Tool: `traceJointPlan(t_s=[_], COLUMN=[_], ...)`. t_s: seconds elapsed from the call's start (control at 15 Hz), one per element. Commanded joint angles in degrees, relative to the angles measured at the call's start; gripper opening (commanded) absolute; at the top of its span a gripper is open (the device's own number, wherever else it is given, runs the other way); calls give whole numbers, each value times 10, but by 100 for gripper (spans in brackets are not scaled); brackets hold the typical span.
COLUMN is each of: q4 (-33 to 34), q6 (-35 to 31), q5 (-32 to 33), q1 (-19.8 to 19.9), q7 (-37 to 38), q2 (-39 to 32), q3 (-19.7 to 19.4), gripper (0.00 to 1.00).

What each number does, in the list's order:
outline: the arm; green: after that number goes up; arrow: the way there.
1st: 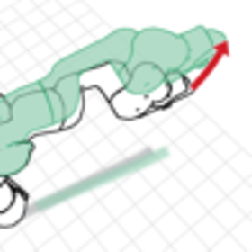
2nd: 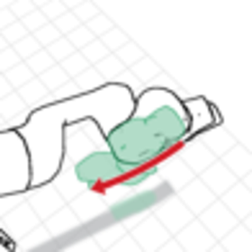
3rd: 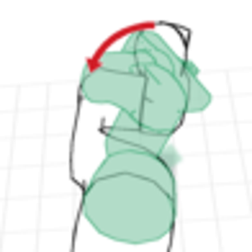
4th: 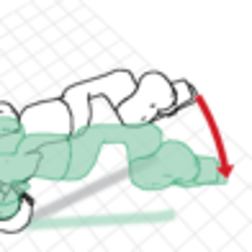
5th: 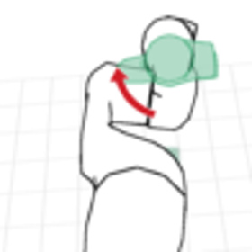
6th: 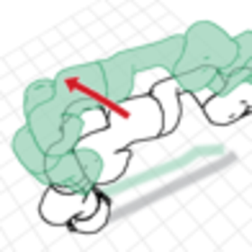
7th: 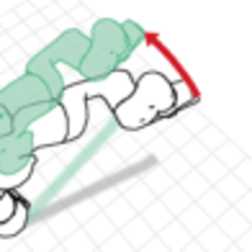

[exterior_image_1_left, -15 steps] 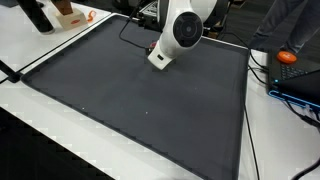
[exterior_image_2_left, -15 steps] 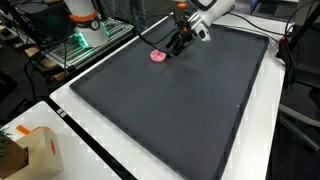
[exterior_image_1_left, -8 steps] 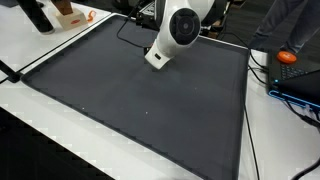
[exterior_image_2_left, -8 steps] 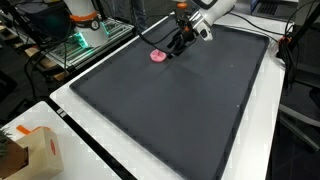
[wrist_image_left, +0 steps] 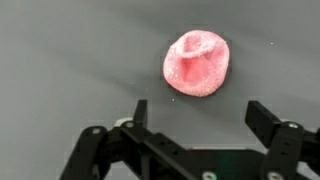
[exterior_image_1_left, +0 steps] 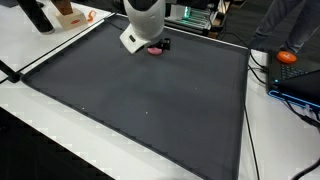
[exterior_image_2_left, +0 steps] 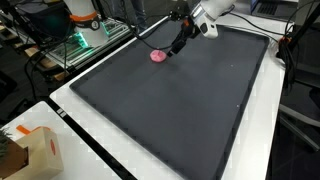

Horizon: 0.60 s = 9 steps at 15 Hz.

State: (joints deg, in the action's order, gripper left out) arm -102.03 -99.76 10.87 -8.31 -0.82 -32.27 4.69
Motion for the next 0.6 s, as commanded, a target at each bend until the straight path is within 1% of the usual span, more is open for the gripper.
traceJointPlan(t_s=[0.0, 0.33, 0.53], q4=[-49, -96, -132], q6=[-36, -72, -114], q5=[-62, -144, -190], q1=[33, 72, 92], q7=[28, 57, 74], q2=[55, 103, 125], q3=[-8, -28, -43], gripper=[100, 100, 100])
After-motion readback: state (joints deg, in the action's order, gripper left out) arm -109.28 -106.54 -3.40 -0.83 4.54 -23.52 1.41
